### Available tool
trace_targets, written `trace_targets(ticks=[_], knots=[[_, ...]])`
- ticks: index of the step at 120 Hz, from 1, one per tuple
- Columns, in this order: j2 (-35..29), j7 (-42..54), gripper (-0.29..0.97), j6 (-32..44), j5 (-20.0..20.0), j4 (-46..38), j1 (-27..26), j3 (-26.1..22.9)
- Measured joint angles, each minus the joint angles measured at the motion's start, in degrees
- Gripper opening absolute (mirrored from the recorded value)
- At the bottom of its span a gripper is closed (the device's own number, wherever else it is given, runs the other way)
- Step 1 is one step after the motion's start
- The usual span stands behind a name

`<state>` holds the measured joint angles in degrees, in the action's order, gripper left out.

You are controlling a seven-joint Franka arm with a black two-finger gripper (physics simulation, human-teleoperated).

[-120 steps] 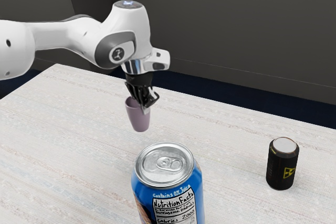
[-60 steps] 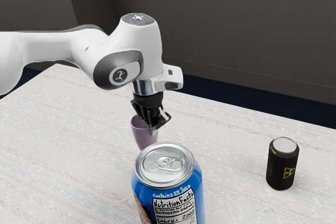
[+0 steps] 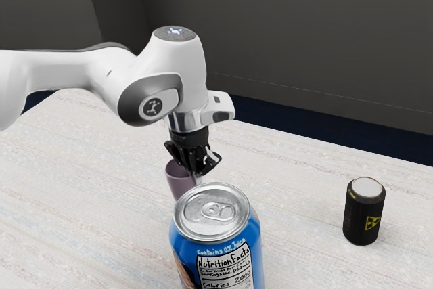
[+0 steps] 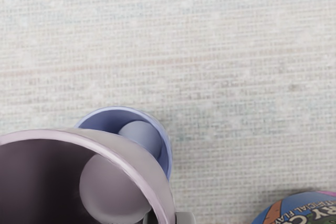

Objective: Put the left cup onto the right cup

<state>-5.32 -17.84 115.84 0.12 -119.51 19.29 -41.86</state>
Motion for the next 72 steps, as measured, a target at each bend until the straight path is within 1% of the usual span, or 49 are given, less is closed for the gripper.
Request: trace_targets(ticks=[72], knots=[[4.4, -4.3, -0.10, 3.0, 1.0, 0.0, 0.3, 0.6]])
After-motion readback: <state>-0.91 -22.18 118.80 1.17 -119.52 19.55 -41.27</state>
